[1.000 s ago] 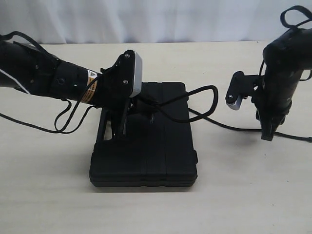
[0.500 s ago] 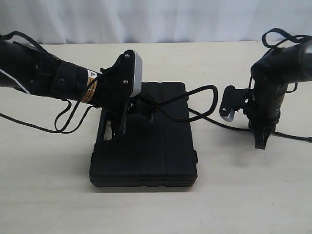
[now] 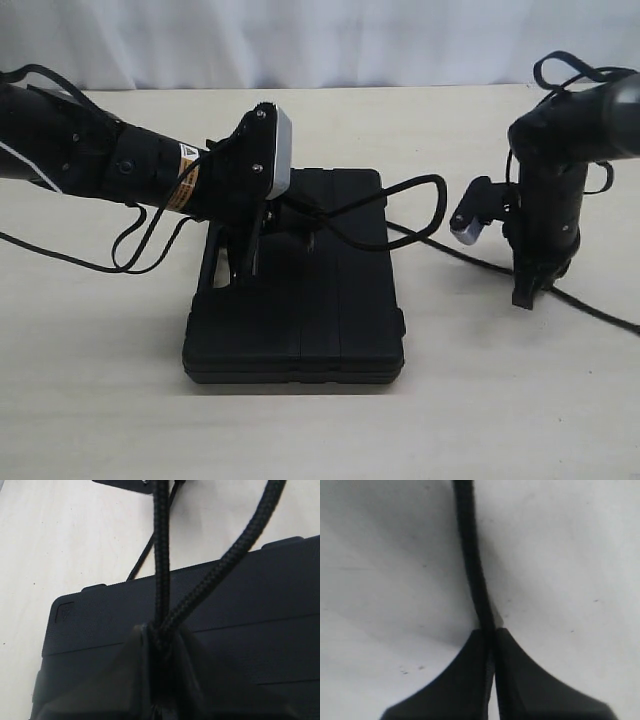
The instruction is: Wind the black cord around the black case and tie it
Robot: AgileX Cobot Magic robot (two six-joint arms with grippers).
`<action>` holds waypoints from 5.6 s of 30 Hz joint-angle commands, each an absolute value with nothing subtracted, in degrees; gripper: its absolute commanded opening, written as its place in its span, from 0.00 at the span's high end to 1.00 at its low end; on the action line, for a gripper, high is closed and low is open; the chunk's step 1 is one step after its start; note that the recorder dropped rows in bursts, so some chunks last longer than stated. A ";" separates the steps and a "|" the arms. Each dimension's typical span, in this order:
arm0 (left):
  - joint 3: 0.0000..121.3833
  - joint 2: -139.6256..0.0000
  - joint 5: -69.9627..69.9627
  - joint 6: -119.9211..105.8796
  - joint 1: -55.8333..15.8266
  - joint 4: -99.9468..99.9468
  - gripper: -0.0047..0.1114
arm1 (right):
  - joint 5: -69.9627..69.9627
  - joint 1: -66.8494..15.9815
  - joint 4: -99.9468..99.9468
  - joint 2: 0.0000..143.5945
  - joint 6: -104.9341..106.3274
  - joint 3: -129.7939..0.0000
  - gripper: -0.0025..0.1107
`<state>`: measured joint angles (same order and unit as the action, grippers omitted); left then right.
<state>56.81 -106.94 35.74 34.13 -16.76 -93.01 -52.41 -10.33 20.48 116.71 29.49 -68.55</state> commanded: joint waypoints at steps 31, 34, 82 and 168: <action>57.39 -106.89 4.10 -9.45 -24.75 -88.72 0.96 | -50.72 -8.64 -47.33 105.95 14.07 -76.86 0.94; 58.41 -106.89 3.26 -9.34 -24.75 -88.72 0.96 | -51.40 -7.11 -49.11 105.95 14.07 -76.86 0.94; 69.42 -106.89 -1.00 -17.39 -24.91 -91.81 0.96 | -59.80 4.20 -78.73 108.23 16.69 -69.47 0.94; 69.34 -111.66 1.61 -18.06 -24.70 -73.38 0.96 | -69.96 0.47 -71.24 112.41 28.95 -69.19 0.94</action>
